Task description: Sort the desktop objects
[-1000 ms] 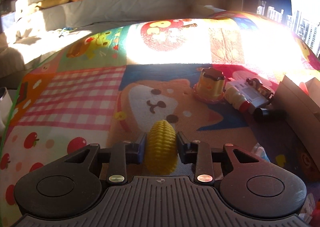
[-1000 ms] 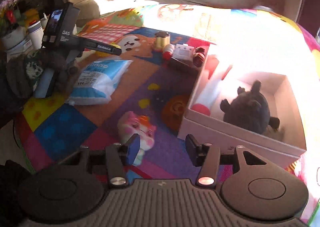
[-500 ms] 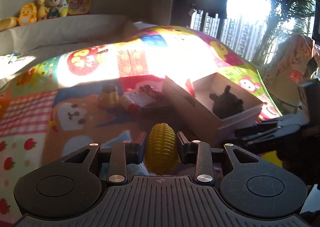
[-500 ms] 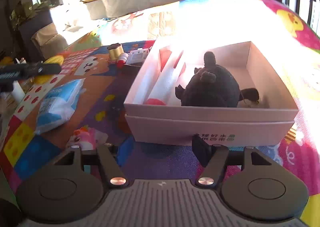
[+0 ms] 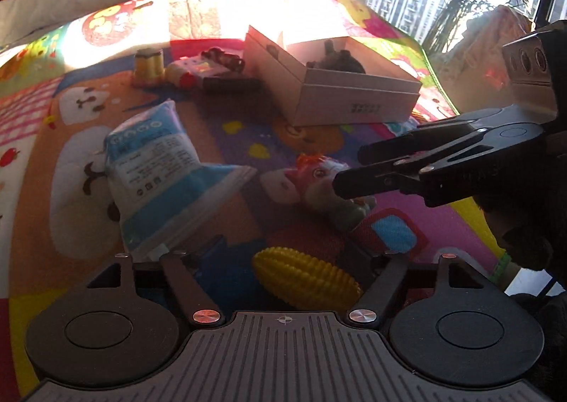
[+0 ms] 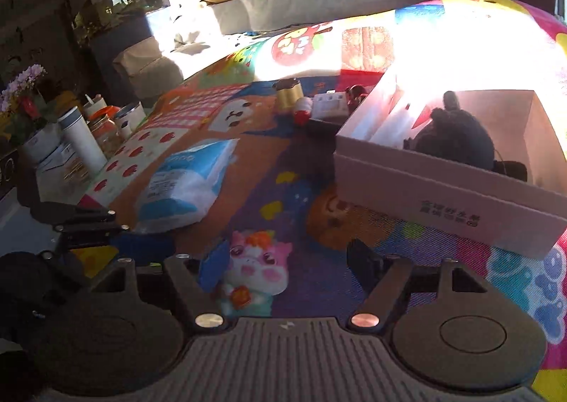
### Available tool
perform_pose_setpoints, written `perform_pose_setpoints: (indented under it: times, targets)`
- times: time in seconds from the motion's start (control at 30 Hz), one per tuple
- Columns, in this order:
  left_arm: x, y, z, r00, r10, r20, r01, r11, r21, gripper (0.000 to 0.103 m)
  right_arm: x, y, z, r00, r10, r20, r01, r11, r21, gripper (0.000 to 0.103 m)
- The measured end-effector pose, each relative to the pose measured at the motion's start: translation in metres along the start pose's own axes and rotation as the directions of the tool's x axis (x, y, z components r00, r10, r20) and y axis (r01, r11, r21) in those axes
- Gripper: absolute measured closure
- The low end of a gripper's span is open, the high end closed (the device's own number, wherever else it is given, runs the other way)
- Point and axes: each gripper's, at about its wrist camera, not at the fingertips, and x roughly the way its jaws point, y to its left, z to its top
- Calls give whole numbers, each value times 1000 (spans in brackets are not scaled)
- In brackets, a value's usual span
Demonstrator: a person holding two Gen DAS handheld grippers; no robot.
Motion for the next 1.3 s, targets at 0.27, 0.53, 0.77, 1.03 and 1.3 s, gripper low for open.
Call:
perform_pose_setpoints:
  times: [0.27, 0.53, 0.77, 1.03, 1.3]
  targets:
    - [-28, -4, -8, 999, 18, 31, -19, 999, 38, 6, -17, 11, -14, 986, -137, 92, 143, 988, -65, 58]
    - [-25, -17, -15, 989, -144, -15, 144, 989, 8, 3, -51, -17, -38, 941, -312, 129, 308, 950, 52, 31]
    - [-21, -42, -16, 971, -240, -15, 240, 970, 45, 2, -69, -32, -72, 925, -369, 86, 356, 924, 139, 15]
    - [-29, -39, -13, 993, -106, 45, 102, 991, 89, 1, -65, -39, -90, 943, -327, 62, 307, 928, 212, 0]
    - [3, -32, -4, 997, -77, -21, 80, 974, 210, 1, -59, -29, -95, 929, -365, 63, 355, 926, 131, 0]
